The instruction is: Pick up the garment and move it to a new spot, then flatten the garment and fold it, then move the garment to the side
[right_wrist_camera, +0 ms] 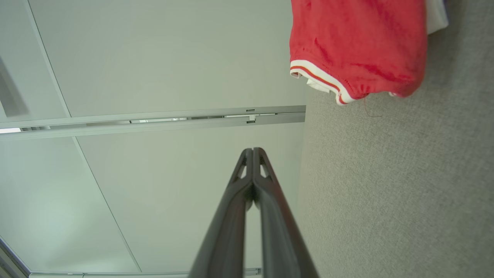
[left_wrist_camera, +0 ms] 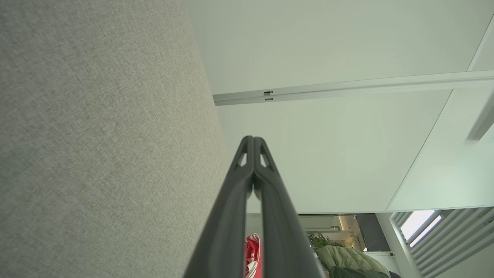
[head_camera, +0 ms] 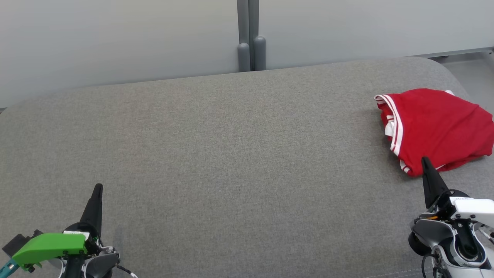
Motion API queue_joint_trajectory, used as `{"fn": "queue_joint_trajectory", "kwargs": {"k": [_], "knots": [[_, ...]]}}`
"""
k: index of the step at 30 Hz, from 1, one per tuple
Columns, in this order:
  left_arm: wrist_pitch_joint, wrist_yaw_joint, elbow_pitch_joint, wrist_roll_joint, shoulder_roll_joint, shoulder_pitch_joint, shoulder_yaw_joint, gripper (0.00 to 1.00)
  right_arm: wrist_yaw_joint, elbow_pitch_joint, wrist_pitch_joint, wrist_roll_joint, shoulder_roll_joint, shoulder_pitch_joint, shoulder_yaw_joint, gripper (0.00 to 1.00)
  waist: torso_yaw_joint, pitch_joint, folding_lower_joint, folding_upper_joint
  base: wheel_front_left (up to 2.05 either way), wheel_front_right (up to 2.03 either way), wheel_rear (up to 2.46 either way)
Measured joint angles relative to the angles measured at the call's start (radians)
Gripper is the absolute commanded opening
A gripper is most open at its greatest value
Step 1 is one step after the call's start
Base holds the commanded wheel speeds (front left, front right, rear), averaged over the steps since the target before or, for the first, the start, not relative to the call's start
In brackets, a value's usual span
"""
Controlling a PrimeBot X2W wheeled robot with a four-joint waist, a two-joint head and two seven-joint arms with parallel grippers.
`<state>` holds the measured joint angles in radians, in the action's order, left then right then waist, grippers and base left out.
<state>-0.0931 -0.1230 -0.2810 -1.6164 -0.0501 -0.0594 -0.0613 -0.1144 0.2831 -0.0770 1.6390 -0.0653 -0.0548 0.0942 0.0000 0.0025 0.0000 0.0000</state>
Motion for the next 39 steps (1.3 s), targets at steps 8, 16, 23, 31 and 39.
{"fn": "queue_joint_trajectory", "kwargs": {"k": [8,16,23,31,39], "knots": [[0.0,0.0,0.0,0.0,0.0,0.0,0.0,0.0,0.0,0.0,0.0,0.0,0.0,0.0,0.0,0.0,0.0,0.0,0.0,0.0,0.0,0.0,0.0],[-0.003,0.0,0.001,0.0,0.0,0.0,0.0,0.0,0.0,0.0,0.0,0.0,0.0,0.0,0.001,0.0,0.0,0.0,0.0,0.0,0.0,0.0,0.0],[-0.003,0.0,0.001,0.0,0.0,0.0,-0.001,0.0,0.0,0.0,0.0,0.0,0.001,0.0,0.001,0.0,0.0,0.0,0.0,0.0,0.0,0.0,0.0],[-0.003,0.0,0.002,0.0,0.0,0.0,-0.001,0.0,0.0,-0.001,0.0,0.0,0.001,0.0,0.002,0.0,0.0,0.0,0.0,0.0,0.0,0.0,0.0],[-0.003,0.0,0.002,0.0,0.0,0.0,-0.001,0.0,0.0,-0.001,0.0,0.0,0.001,0.0,0.002,0.0,0.0,0.0,0.0,0.0,0.0,0.0,0.0]]}}
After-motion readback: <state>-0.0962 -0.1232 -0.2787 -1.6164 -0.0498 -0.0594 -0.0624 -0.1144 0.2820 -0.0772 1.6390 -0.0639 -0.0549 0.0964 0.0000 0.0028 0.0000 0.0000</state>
